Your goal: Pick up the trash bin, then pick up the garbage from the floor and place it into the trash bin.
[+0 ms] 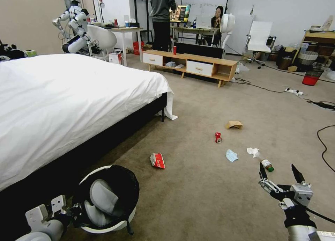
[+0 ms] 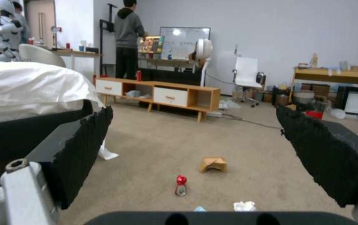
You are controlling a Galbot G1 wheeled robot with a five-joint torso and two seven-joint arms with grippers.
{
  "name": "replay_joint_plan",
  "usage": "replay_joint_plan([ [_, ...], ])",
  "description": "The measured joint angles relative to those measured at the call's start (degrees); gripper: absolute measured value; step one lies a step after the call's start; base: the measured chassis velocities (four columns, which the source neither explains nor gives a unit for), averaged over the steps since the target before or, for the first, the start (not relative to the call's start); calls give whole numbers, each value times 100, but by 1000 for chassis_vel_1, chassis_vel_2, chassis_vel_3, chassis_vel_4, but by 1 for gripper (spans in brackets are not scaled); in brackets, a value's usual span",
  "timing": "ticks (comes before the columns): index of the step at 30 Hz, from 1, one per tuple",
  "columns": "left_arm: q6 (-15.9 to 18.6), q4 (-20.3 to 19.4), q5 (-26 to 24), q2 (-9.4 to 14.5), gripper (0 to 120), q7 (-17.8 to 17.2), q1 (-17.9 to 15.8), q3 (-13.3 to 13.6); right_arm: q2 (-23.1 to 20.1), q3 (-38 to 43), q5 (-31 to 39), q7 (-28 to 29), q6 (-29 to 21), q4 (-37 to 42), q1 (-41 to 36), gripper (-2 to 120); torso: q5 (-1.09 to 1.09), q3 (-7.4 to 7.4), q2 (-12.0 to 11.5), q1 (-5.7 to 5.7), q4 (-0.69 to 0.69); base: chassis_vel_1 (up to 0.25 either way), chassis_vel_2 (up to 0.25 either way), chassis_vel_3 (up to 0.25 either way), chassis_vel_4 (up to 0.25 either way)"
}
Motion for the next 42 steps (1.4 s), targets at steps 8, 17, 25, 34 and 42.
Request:
replay_joint_plan([
  [8,0,10,-2,11,1,1,-17,-8,6,19,-14,-57,24,-44,14,100,0,0,0,0,0,0,0,0,0],
  [17,0,20,-2,9,1,3,-17,-15,11,20,-26,-76,62,-70,15,100,0,0,0,0,0,0,0,0,0],
  [25,0,18,-2,9,1,9,-14,-24,9,22,-26,-83,70,-70,10,100,0,0,0,0,0,0,0,0,0],
  [34,0,11,-2,5,1,19,-8,-29,12,32,-37,-133,101,-71,5,100,0,0,0,0,0,-34,44,34,-27],
  [42,0,9,-1,5,1,23,-9,-30,12,33,-37,-141,113,-87,10,100,0,0,0,0,0,-56,51,41,-64],
])
